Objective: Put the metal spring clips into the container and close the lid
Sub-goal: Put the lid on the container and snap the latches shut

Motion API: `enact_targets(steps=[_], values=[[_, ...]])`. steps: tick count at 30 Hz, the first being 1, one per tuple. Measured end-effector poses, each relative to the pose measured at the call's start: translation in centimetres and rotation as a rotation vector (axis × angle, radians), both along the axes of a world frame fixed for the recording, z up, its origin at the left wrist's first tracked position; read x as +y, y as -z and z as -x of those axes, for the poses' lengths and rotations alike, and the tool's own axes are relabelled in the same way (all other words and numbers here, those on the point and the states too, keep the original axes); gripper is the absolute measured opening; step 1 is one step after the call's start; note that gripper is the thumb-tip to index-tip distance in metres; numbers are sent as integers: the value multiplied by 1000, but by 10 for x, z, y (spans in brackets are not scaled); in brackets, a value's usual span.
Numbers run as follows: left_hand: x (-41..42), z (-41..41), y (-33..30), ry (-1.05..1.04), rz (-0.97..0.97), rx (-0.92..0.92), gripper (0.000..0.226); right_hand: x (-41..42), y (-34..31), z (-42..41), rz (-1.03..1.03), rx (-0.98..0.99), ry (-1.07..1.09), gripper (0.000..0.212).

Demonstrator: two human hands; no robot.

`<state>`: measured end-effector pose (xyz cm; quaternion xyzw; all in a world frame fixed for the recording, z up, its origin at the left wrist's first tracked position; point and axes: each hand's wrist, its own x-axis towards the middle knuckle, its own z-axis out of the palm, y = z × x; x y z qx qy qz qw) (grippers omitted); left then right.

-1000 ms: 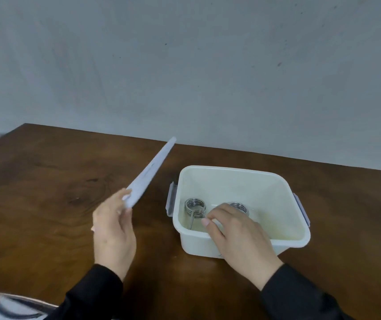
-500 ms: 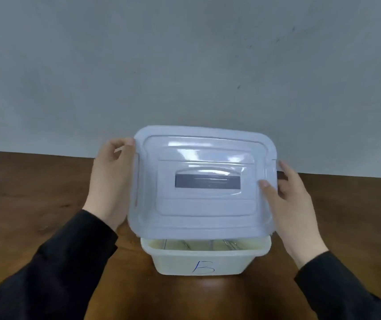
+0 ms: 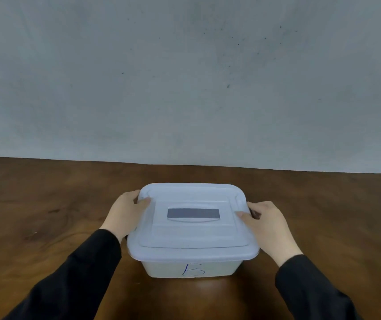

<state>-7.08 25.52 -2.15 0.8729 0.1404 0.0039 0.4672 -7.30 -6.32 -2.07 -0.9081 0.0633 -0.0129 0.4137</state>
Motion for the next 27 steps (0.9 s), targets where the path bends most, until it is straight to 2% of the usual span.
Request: enact_targets(steps=[7,12,13,14,16,18,21,25,27], values=[[1,7,-3,16,112,91,48,-4,5,-6,-77,33,38,37],[5,24,5,-75,348,201,100,-2,4,-5,-317,236,126,52],[8,26,10,-92,388,229,100,-2,5,-5,-326,281,137,50],[11,28,14,-91,430,263,89,-3,7,-6,-330,315,140,46],[9,28,15,-64,453,278,51,-6,9,-5,-313,319,113,40],[5,25,13,-27,361,213,34,-7,9,1,-286,246,39,36],[3,21,12,9,174,136,54,-7,9,13,-341,177,-87,35],[-1,21,14,46,116,115,67,-3,15,16,-314,145,-107,45],[-8,21,14,48,71,97,70,-2,17,16,-265,89,-122,42]])
